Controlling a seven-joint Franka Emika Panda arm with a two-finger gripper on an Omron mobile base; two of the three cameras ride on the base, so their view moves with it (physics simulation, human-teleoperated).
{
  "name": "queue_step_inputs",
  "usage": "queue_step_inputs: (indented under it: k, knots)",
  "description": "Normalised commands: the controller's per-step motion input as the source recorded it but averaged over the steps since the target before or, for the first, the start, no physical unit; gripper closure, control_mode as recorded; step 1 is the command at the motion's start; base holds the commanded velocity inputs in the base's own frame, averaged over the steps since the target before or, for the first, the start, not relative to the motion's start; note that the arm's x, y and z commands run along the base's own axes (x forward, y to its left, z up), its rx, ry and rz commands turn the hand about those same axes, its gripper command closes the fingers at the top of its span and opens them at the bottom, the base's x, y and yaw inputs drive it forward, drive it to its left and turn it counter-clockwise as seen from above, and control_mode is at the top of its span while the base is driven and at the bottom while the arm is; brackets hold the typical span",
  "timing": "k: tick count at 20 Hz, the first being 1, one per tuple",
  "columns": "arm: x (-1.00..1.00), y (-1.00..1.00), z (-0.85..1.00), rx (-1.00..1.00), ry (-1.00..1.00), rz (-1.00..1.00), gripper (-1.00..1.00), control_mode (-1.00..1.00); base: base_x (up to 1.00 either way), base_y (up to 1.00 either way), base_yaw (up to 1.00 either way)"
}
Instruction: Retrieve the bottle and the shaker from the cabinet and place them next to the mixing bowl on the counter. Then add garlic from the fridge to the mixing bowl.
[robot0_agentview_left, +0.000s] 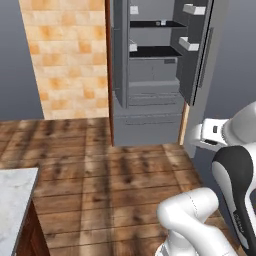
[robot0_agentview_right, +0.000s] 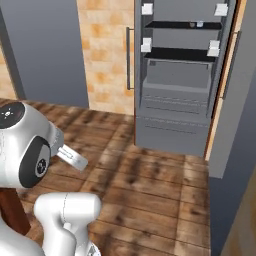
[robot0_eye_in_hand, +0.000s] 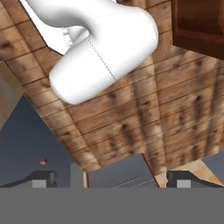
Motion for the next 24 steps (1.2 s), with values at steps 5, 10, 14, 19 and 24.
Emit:
queue_step_inputs:
  k: [5,10,14,19,24]
  knots:
    - [0.0,0.0,0.0,0.0,0.0,0.0,-1.0,1.0,0.7,-0.19,0.0]
    - [0.0,0.0,0.0,0.0,0.0,0.0,-1.0,1.0,0.61,-0.44,0.0]
    - [0.0,0.0,0.0,0.0,0.0,0.0,-1.0,1.0,0.39,-0.68,0.0]
    - [0.0,0.0,0.0,0.0,0.0,0.0,-1.0,1.0,0.28,-0.71,0.0]
    - [0.0,0.0,0.0,0.0,0.0,0.0,-1.0,1.0,0.4,-0.41,0.0]
